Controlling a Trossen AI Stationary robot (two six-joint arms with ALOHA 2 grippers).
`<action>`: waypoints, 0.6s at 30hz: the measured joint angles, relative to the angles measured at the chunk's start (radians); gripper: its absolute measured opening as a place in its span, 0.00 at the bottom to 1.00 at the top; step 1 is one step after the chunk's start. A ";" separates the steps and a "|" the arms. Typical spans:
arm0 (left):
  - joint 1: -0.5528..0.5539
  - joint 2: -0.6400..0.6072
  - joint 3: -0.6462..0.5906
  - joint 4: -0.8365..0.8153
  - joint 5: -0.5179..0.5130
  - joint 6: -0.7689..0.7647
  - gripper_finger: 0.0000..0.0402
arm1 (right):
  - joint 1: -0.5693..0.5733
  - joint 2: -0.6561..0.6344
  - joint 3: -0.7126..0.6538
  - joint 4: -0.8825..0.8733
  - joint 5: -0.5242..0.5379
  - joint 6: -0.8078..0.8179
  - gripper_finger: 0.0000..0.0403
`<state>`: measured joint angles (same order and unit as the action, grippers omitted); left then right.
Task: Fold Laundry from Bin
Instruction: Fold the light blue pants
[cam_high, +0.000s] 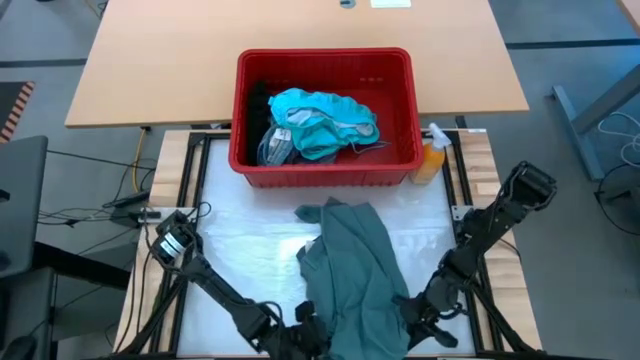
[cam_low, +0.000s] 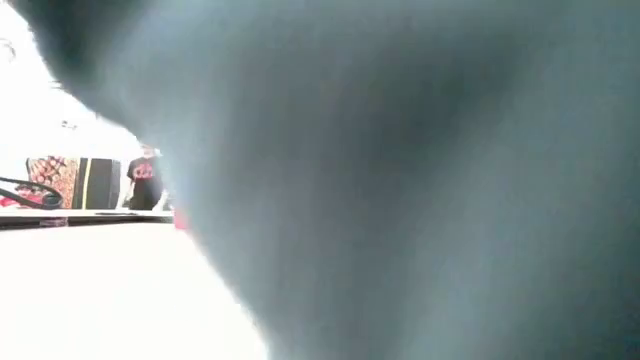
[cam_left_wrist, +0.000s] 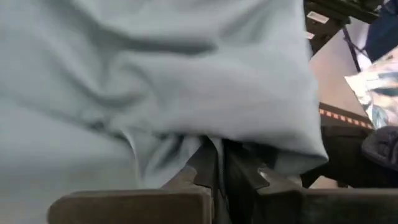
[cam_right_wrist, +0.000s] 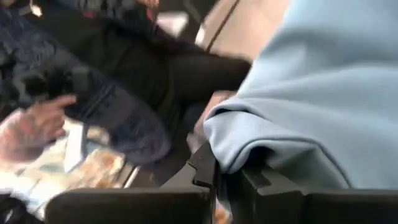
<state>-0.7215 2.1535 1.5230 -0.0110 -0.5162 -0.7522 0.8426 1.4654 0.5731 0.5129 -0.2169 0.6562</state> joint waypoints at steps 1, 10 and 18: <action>0.007 -0.017 0.000 -0.004 0.021 0.032 0.05 | -0.003 0.000 0.002 -0.027 -0.030 0.011 0.13; 0.055 -0.241 0.001 -0.229 0.150 0.159 0.33 | -0.020 -0.116 0.007 -0.323 -0.074 0.103 0.15; 0.069 -0.339 0.001 -0.403 -0.061 0.473 0.45 | 0.003 -0.136 0.007 -0.420 -0.072 0.157 0.15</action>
<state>-0.6521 1.8140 1.5244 -0.4136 -0.5774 -0.2796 0.8455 1.3296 0.5797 0.0932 -0.2893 0.8135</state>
